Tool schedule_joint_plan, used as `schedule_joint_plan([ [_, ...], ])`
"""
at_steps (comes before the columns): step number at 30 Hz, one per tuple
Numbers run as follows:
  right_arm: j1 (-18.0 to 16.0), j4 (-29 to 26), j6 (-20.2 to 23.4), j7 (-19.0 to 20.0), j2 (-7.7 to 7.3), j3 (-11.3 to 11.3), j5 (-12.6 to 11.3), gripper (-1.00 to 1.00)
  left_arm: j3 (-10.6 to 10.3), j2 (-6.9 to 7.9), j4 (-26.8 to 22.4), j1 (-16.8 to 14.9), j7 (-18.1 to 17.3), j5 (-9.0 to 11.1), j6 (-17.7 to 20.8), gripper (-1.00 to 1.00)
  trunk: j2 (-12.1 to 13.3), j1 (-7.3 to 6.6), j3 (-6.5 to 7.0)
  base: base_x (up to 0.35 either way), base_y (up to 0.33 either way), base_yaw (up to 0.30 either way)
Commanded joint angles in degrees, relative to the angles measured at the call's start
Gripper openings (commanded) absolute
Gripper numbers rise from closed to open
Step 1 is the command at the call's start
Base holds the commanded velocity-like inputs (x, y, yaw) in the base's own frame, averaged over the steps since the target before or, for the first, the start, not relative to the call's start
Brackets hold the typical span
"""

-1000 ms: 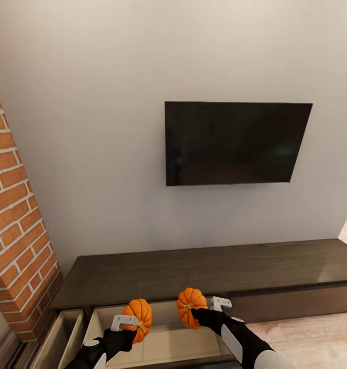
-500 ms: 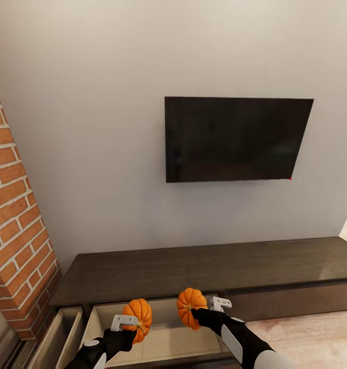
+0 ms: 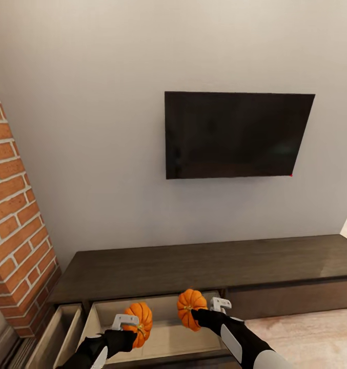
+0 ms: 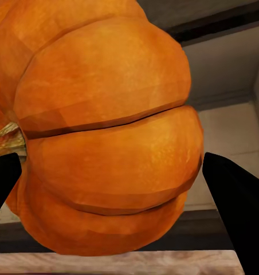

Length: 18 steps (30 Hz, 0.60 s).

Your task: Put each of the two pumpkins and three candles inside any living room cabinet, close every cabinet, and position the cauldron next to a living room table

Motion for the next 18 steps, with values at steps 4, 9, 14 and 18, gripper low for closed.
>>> schedule_joint_plan([
  [4, -0.4, -0.8, 7.7, -3.2, 0.56, 0.5, -0.3, -1.0, -0.1, 0.07, 0.0, -3.5, 0.1, 0.4, 6.0, -1.0, -1.7, 0.88, -0.78, 0.0, 0.0, 0.0],
  [9, -1.4, -0.8, 11.1, -4.8, 0.7, 0.7, -0.2, -1.0, -0.1, 0.11, 0.3, -7.4, 0.2, 0.3, 9.9, -1.0, -3.7, 1.98, -1.68, 0.0, 0.0, 0.0],
  [14, -2.7, -1.0, 14.3, -7.0, 0.76, 0.7, -0.2, -1.0, -0.1, 0.13, 0.4, -8.3, 0.2, 0.2, 11.5, -1.0, -5.7, 3.08, -2.58, 0.0, 0.0, 0.0],
  [18, -4.5, -0.9, 15.1, -7.9, 1.32, 0.8, -0.2, -1.0, -0.1, 0.14, 0.5, -8.5, 0.2, 0.2, 11.9, -1.0, -7.3, 3.96, -3.3, 0.0, 0.0, 0.0],
])
